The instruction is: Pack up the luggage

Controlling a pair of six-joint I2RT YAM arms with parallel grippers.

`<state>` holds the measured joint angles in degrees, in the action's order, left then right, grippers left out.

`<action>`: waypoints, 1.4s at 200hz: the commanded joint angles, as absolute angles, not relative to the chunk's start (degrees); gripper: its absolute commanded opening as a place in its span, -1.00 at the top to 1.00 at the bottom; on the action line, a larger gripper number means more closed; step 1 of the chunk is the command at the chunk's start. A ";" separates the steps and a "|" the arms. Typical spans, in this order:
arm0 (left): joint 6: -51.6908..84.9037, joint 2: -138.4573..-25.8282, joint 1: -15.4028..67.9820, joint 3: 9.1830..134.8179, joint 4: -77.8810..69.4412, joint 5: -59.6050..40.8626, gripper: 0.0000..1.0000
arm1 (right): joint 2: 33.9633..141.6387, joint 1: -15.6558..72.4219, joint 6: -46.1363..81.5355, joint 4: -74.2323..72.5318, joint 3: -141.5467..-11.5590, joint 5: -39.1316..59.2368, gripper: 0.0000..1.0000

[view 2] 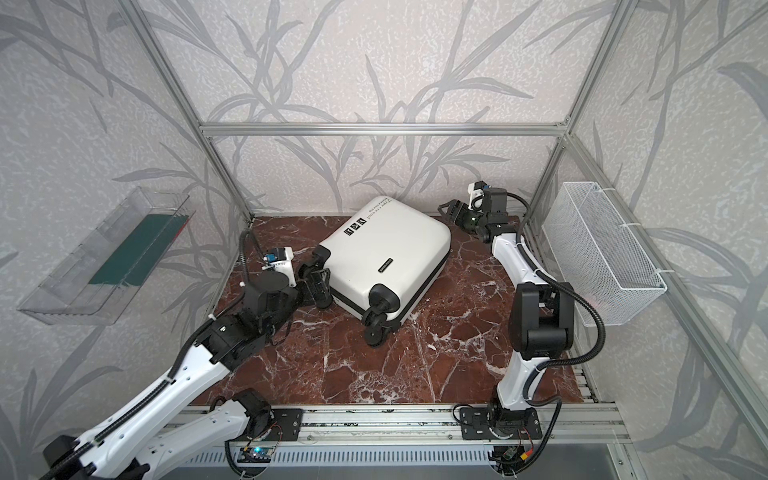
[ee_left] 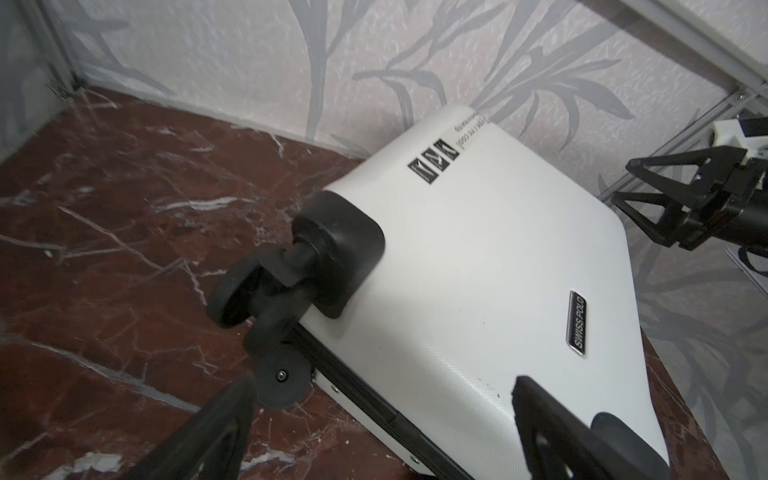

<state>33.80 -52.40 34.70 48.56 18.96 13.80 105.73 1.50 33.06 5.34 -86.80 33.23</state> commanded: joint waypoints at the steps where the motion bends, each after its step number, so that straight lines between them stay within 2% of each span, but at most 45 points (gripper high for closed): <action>1: 37.38 -55.74 33.85 50.46 20.90 4.62 -0.99 | 107.66 1.84 33.07 9.76 -89.86 38.60 -0.50; 83: 36.63 -66.57 30.44 53.17 13.55 -2.83 -0.99 | 106.61 3.21 32.79 8.20 -85.07 43.56 -0.46; 141: 31.36 -76.50 27.62 61.35 13.67 -8.51 -0.99 | 100.68 5.63 34.61 2.24 -73.86 45.35 -0.19; 177: 28.20 -82.00 25.66 67.70 15.59 -12.38 -0.99 | 95.46 10.63 34.15 0.96 -65.45 45.47 -0.04; 211: 25.84 -86.79 25.28 73.60 16.91 -15.09 -0.98 | 87.22 19.99 33.96 0.18 -54.28 41.37 0.02; 247: 24.17 -92.47 25.28 80.26 18.80 -17.13 -0.99 | 76.47 25.58 36.09 0.37 -45.24 36.69 -0.01; 280: 20.14 -97.92 24.80 90.49 24.57 -15.34 -0.99 | 70.10 22.89 32.11 7.59 -45.96 29.75 -0.30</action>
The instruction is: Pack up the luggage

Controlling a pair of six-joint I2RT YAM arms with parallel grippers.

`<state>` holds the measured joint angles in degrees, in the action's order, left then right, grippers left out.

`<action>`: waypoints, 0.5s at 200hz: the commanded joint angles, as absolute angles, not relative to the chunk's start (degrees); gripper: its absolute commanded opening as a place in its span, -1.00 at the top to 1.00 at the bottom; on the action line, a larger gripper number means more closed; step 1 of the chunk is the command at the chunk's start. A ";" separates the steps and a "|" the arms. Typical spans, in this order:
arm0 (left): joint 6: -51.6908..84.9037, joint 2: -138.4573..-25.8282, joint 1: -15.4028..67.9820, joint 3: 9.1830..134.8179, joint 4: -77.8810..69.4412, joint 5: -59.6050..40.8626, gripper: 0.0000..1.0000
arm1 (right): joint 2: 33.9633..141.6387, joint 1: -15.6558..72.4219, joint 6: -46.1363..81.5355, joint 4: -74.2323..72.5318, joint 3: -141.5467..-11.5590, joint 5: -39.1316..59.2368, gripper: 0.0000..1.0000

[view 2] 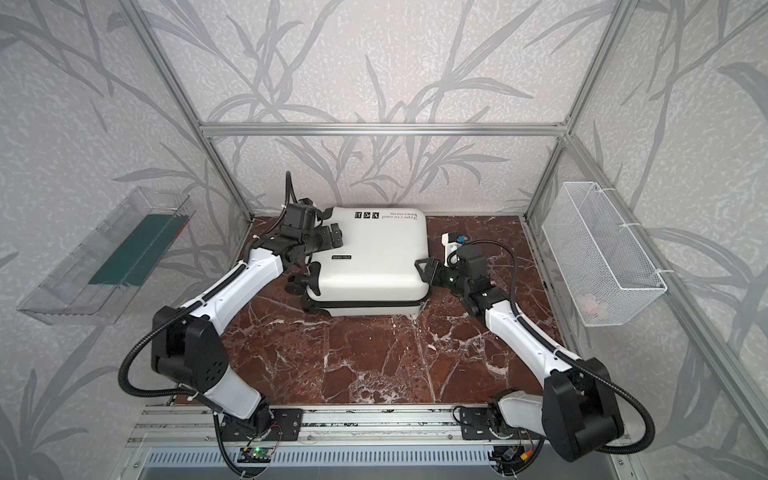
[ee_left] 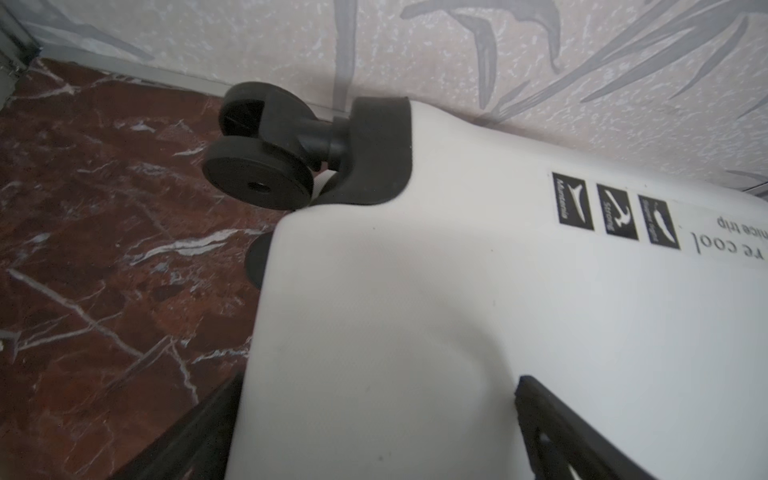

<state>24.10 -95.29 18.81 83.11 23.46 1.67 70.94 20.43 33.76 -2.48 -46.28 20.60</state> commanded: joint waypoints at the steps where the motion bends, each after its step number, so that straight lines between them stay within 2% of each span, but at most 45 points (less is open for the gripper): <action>1: 20.05 -98.00 24.75 90.82 24.76 -15.27 -0.99 | 70.08 22.70 32.05 7.79 -46.10 29.77 -0.30; 21: 18.59 -99.13 23.88 96.12 27.90 -13.92 -0.99 | 70.26 18.09 31.97 8.53 -47.81 31.55 -0.35; 50: 17.58 -96.12 23.21 96.93 30.87 -12.33 -0.99 | 71.11 12.32 32.52 8.30 -50.84 32.96 -0.36; 100: 22.78 -81.12 22.86 82.90 31.13 -14.44 -0.99 | 80.92 6.03 35.02 5.60 -62.07 32.04 -0.37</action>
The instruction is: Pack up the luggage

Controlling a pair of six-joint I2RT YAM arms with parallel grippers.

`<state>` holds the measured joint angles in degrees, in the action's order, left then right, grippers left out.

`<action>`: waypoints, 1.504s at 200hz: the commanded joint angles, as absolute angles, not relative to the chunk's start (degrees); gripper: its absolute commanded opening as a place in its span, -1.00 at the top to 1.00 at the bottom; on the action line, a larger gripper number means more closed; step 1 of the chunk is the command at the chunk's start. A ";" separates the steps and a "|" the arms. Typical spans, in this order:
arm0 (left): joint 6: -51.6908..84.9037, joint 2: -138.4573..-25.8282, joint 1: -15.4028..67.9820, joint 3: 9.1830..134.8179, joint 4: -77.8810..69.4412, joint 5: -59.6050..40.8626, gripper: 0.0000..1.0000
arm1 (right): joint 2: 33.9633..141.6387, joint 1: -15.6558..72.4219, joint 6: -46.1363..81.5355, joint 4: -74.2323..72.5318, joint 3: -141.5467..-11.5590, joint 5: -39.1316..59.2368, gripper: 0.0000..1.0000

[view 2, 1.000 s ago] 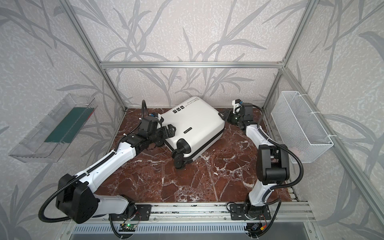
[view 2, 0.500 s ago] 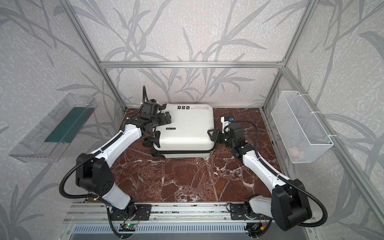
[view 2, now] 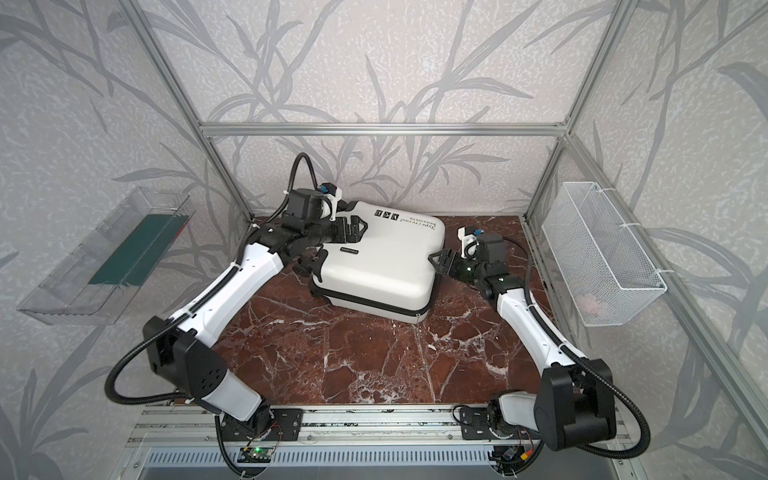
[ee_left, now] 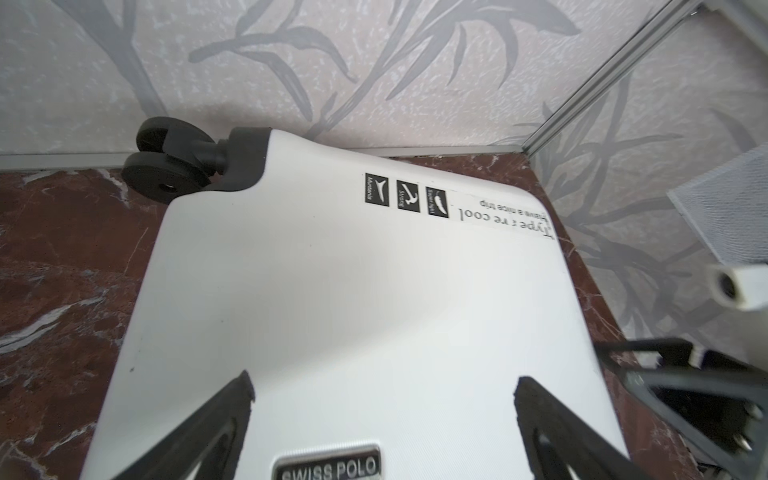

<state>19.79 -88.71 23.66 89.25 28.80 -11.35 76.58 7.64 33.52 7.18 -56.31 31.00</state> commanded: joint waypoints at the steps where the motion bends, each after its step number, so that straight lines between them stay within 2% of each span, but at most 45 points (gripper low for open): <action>1: 22.95 -80.77 22.90 82.45 31.08 -14.56 -0.99 | 81.24 6.00 35.09 5.52 -62.28 32.01 -0.37; 72: 38.17 -54.73 23.75 49.31 20.80 -20.14 -0.99 | 108.60 5.63 34.44 14.01 -96.99 33.84 -0.38; 108: 39.43 -52.44 24.37 43.50 17.37 -19.65 -0.99 | 122.51 5.63 30.59 26.97 -118.08 39.87 -0.38; 128: 38.50 -54.79 24.52 43.79 15.75 -19.78 -0.99 | 126.11 5.63 29.21 31.14 -122.92 43.86 -0.34; 200: 36.35 -61.85 24.48 47.26 10.97 -20.27 -0.98 | 119.64 5.60 30.07 22.23 -108.30 52.71 -0.24; 301: 30.58 -75.07 24.34 58.10 10.30 -20.82 -0.99 | 101.45 8.35 38.01 -0.61 -70.77 55.92 -0.10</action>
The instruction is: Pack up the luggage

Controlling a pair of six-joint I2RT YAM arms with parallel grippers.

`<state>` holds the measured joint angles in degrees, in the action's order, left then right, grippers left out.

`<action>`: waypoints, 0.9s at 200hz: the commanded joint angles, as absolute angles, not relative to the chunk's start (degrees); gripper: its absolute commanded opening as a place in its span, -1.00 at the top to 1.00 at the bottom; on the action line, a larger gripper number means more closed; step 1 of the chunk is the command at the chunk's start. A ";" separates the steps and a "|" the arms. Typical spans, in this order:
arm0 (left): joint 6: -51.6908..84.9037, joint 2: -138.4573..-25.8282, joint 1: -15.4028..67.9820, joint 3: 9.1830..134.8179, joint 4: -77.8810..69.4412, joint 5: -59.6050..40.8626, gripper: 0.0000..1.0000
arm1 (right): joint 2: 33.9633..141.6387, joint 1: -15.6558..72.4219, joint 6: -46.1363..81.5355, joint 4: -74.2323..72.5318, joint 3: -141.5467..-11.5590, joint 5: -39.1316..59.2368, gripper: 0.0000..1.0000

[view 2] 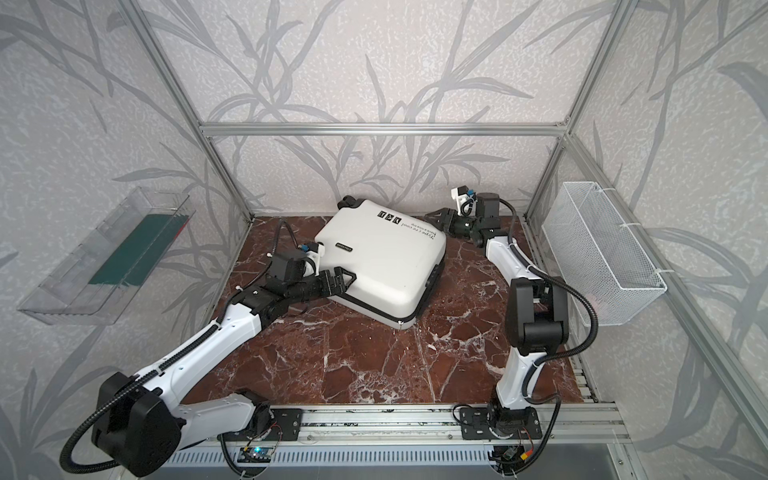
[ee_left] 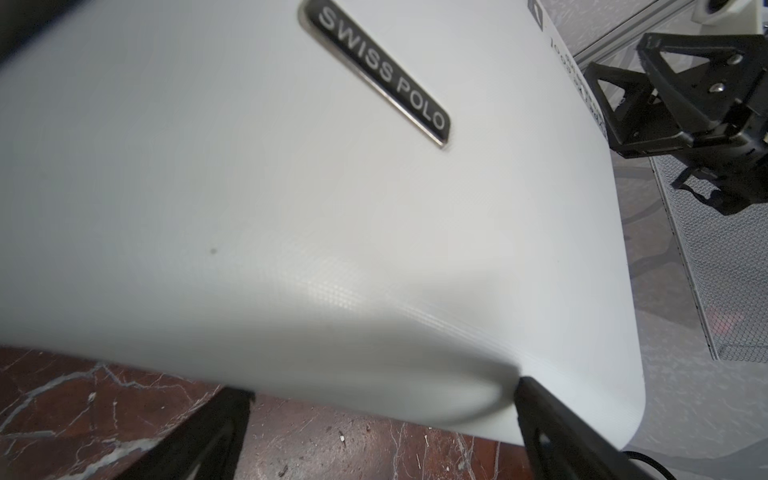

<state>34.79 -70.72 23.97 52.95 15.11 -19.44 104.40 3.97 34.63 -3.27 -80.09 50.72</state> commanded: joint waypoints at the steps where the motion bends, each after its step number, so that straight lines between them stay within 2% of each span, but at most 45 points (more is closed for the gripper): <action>1: 30.45 -75.33 24.30 58.27 10.38 -20.87 -0.99 | 101.22 8.48 37.99 -0.75 -70.37 55.95 -0.10; 43: 26.67 -83.09 23.74 66.40 12.51 -21.76 -0.99 | 92.96 12.21 37.41 -5.78 -53.44 54.94 -0.10; 69: 23.96 -86.65 22.96 71.66 15.81 -21.58 -0.99 | 88.68 12.26 36.97 -5.82 -48.53 54.19 -0.09; 122: 22.48 -82.56 21.45 70.49 18.11 -20.04 -0.99 | 84.01 5.34 32.91 4.34 -59.16 49.83 -0.20; 180: 26.93 -71.05 21.44 58.26 16.67 -18.85 -0.99 | 91.82 -1.12 39.95 2.79 -71.72 37.89 -0.30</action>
